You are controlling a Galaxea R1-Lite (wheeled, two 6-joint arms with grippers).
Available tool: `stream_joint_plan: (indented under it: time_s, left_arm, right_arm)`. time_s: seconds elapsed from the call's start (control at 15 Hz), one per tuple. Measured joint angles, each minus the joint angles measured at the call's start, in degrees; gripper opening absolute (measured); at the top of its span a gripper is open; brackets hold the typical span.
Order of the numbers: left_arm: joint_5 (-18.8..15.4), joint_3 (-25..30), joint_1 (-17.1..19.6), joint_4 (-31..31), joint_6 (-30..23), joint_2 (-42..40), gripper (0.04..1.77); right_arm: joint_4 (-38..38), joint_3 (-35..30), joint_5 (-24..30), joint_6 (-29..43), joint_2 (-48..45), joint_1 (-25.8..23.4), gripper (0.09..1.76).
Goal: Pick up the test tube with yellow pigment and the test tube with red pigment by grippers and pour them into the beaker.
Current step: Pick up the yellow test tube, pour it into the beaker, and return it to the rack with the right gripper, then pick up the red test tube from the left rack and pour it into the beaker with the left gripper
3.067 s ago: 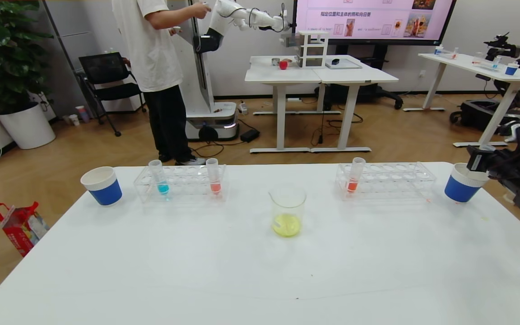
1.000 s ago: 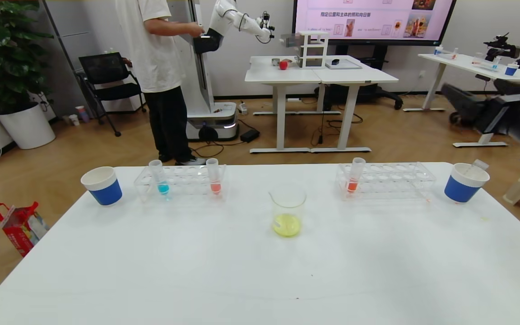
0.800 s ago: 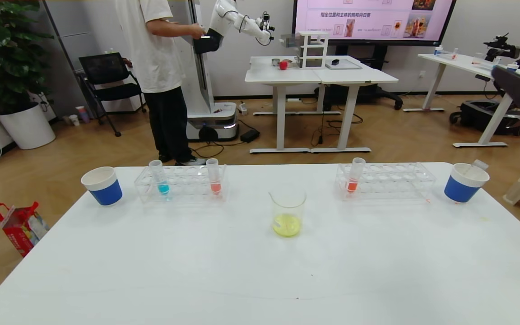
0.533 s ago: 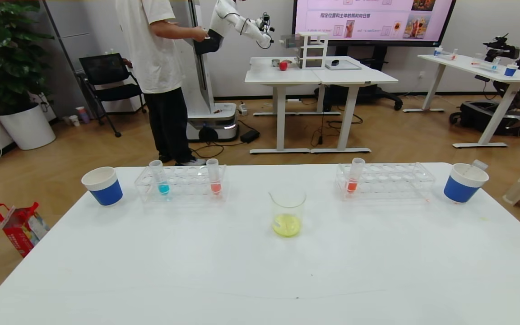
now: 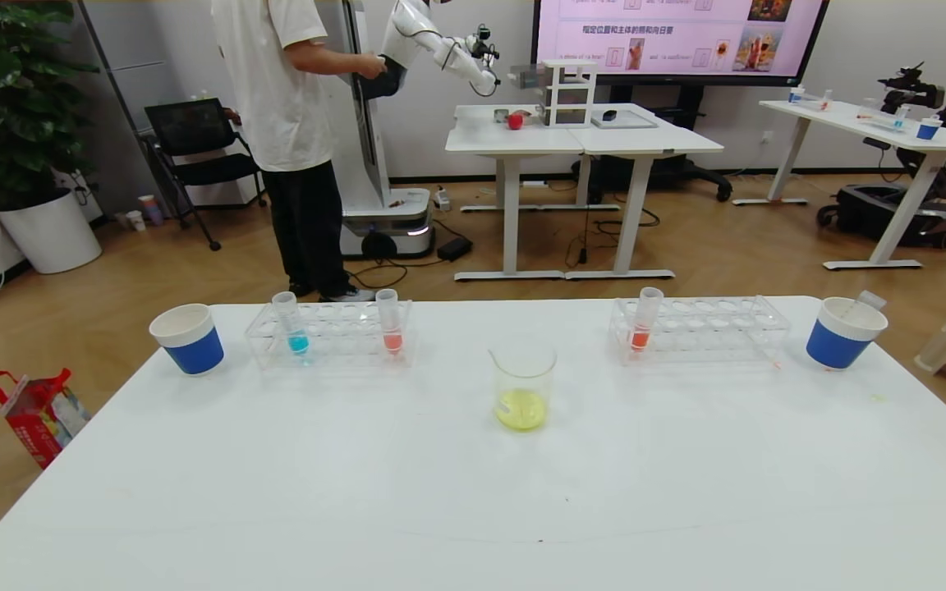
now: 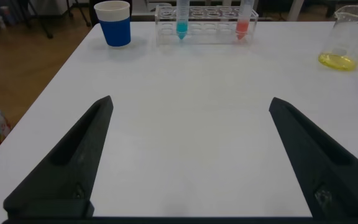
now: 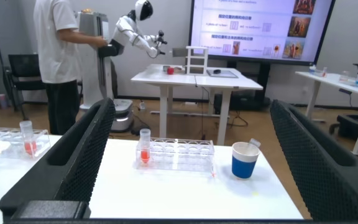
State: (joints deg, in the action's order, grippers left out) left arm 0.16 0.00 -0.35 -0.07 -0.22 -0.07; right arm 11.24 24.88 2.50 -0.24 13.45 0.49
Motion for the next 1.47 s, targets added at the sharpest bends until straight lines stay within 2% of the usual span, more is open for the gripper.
stream_joint_plan:
  time_s: [0.27,0.47,0.67,0.8,1.0,1.47]
  left_arm:
    - [0.00,0.00,0.00,0.00,-0.02,0.00,1.75]
    - [0.00,0.00,0.00,0.00,-0.02,0.00,1.75]
    - [-0.02,0.00,0.00,0.00,0.00,0.00,1.75]
    - [-0.02,0.00,0.00,0.00,-0.02,0.00,1.75]
    - [0.00,0.00,0.00,0.00,-0.02,0.00,1.75]
    - [-0.02,-0.77,0.02,-0.20,-0.18,0.05,1.75]
  right_arm:
    - [-1.57,-9.64,0.06,-1.23,-10.69,0.15,1.74]
    - [-3.63,-17.23,-0.09,-1.35,-12.93,0.15,1.73]
    - [-10.14,-22.74,-0.13,-2.47,-13.45,0.15,1.74]
    - [-13.13,-23.06,-0.44,-2.60,-13.49,0.17,1.73]
    - [-12.64,-24.14,-1.10,-4.41,-13.49,0.17,1.73]
    - [-11.51,-24.81,-1.46,-3.61,-13.49,0.20,1.74]
